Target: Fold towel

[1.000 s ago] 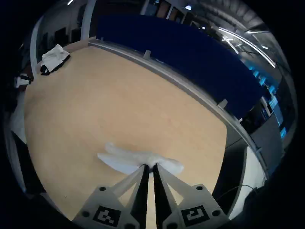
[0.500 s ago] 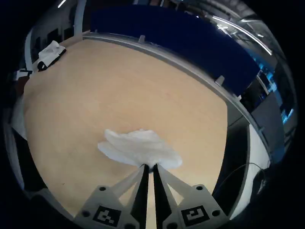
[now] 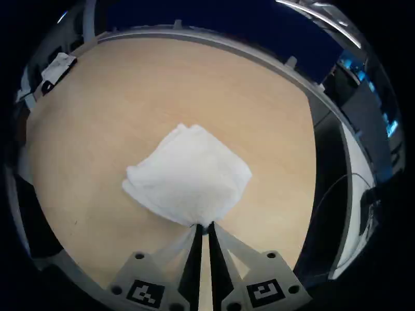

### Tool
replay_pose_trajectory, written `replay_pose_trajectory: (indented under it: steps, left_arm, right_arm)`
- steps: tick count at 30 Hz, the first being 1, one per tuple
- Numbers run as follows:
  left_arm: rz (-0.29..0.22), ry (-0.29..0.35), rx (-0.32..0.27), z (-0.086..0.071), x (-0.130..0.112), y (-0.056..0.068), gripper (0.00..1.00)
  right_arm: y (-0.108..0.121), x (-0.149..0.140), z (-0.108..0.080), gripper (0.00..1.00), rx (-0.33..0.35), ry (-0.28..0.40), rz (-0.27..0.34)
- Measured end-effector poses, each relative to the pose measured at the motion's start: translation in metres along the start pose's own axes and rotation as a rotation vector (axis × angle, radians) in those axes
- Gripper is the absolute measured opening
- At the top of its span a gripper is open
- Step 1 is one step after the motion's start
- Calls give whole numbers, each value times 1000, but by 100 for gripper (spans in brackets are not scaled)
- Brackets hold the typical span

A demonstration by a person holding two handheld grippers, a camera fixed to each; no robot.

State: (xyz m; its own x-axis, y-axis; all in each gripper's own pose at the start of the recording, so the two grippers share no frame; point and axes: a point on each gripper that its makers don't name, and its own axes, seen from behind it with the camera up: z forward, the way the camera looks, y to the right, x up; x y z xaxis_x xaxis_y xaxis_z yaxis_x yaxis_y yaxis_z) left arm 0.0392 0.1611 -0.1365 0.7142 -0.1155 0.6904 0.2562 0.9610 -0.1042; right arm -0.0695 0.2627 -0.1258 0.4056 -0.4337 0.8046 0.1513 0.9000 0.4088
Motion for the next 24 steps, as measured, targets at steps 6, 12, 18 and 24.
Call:
replay_pose_trajectory:
  steps: [6,12,18,24]
  left_arm:
    - [8,-11,-2,0,-3,4,92]
    - [16,-14,-4,0,-3,7,92]
    - [20,-14,-3,-1,-2,7,93]
    - [17,-15,-3,2,-2,4,92]
  right_arm:
    - [6,-21,14,8,-45,-59,70]
    - [5,-26,22,8,-65,-80,87]
    - [8,-25,23,10,-83,-85,94]
    - [16,-26,20,18,-116,-88,112]
